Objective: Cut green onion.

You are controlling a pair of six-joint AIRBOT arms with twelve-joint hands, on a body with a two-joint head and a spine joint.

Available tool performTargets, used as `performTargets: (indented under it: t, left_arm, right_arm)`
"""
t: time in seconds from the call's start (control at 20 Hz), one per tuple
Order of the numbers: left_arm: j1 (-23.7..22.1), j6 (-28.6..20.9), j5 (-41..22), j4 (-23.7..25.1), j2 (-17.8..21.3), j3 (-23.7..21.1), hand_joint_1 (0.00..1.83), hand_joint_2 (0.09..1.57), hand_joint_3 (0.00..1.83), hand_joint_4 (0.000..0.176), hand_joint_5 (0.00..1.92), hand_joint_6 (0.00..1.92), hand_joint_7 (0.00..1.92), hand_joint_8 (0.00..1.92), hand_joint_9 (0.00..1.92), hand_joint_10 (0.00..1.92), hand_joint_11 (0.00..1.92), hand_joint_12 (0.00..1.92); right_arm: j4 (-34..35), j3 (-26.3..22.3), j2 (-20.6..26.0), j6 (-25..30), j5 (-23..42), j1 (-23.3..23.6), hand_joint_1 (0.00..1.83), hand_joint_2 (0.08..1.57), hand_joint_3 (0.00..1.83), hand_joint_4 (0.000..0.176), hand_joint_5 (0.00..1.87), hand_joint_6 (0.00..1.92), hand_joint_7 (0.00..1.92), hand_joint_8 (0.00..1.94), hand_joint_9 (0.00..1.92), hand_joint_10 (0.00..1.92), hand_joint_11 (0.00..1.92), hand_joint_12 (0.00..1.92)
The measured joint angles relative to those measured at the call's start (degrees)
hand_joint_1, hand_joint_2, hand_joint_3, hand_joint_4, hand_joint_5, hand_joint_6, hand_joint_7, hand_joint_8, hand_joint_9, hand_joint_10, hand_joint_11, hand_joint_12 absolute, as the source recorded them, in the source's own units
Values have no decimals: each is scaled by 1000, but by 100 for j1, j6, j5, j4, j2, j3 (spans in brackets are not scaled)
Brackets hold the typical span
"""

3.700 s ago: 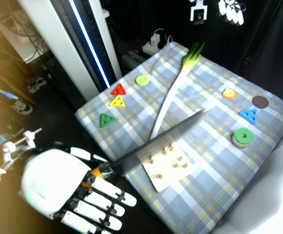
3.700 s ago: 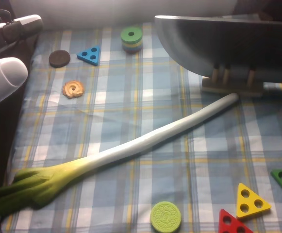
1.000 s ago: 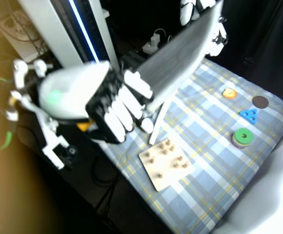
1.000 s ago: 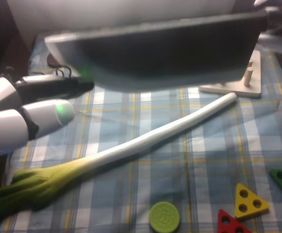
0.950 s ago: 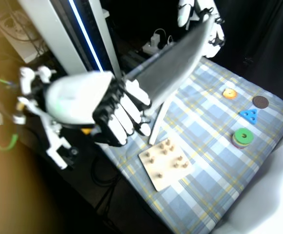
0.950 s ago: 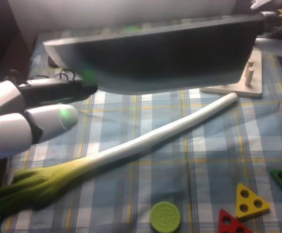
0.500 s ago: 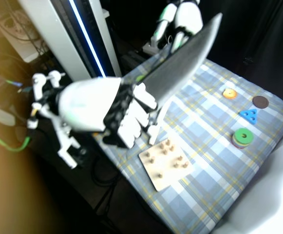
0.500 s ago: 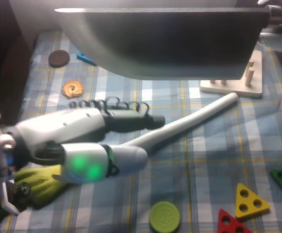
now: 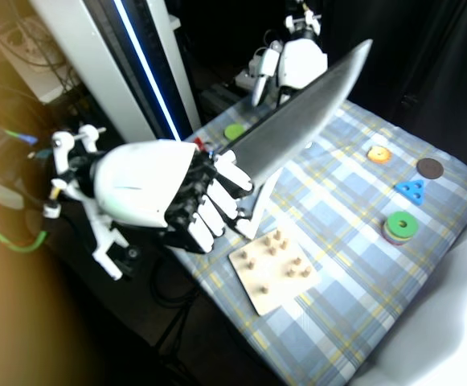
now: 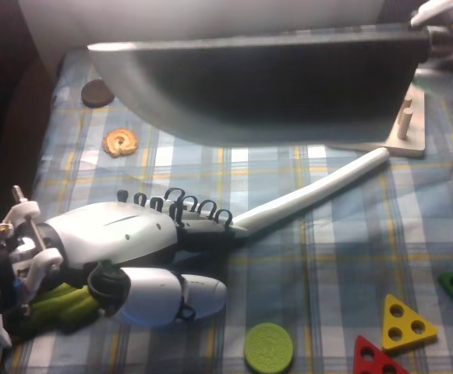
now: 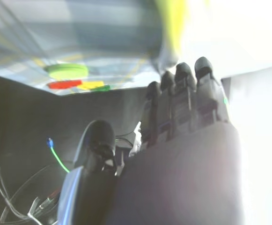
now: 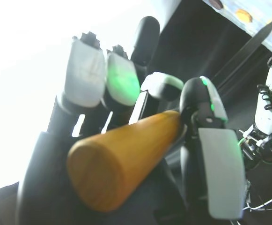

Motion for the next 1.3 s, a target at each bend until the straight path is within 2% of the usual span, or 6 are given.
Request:
performTargets:
  t: [0.4,0.6,0.75,0.9,1.05,1.3]
  left_arm:
    - [9,11,42,-90,-90,7,0,1413,0,0,159,2,203,2,177,1,56,218]
    - [15,17,44,-105,-90,-24,0,1411,0,0,170,1,197,0,168,0,5,284]
    - [22,24,39,-105,-57,-52,0,1419,1,0,153,0,199,1,175,1,2,323]
    - [26,22,31,-109,-4,-111,0,1412,0,0,162,11,196,9,173,5,7,317]
    - [26,20,-31,-94,83,-205,0,1411,0,0,206,1,229,0,209,0,2,411]
    - [26,20,-160,-162,133,-240,0,1407,0,0,208,6,221,7,182,6,0,291]
  right_arm:
    - [61,-13,24,24,31,-195,659,1410,0,176,1039,1921,1239,1941,1394,1921,1400,1921]
    - [92,-11,2,125,-61,-511,919,1365,0,176,1231,1921,1523,1941,1653,1921,1650,1921]
    - [164,9,-74,297,-74,-782,669,1408,9,169,1204,1921,1421,1941,1523,1921,1547,1921]
    - [173,57,-142,352,-175,-820,725,1404,1,175,1218,1921,1429,1941,1529,1921,1564,1921]
    - [120,72,-105,356,-144,-715,561,1419,4,172,1179,1921,1378,1941,1484,1921,1526,1921]
    - [501,212,-39,352,592,-299,627,1442,2,168,967,1921,1253,1941,1421,1921,1466,1921]
